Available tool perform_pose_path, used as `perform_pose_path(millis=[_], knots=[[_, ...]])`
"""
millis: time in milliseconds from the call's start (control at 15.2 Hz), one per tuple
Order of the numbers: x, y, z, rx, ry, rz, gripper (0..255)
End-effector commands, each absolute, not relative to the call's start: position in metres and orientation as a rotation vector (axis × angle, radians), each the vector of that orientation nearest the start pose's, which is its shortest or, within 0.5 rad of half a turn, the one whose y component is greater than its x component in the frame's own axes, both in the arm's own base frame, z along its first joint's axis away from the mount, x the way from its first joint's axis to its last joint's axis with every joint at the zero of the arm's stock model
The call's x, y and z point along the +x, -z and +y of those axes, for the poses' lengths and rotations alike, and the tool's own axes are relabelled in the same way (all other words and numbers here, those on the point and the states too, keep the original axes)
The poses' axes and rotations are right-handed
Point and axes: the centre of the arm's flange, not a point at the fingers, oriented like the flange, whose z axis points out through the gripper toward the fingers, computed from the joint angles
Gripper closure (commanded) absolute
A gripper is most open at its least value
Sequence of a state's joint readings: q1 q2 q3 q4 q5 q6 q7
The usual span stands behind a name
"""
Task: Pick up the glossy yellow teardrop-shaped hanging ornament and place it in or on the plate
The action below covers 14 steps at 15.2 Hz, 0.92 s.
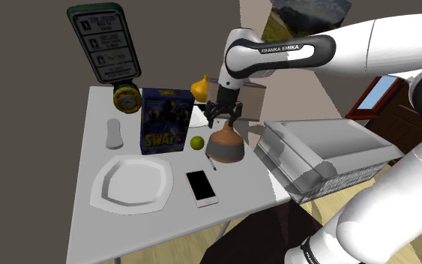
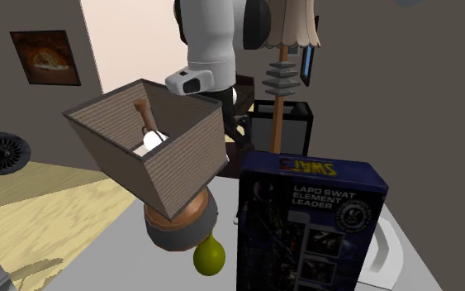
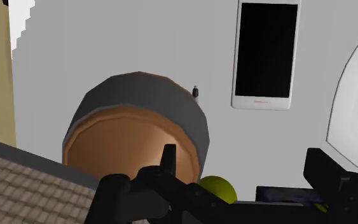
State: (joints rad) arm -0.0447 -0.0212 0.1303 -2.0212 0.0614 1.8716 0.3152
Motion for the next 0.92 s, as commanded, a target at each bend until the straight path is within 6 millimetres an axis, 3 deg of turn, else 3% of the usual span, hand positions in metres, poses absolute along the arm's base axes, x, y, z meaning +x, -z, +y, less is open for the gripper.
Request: perform_pose_path(millis=[0,792,858], knots=[[0.558,-0.407,0.047,-3.079,-0.279,0.438,0],[0.686,-0.302,0.033,-3.074,-0.377,0.674,0],[0.685,-0.297,0.033,-3.074,-0.377,0.674,0]])
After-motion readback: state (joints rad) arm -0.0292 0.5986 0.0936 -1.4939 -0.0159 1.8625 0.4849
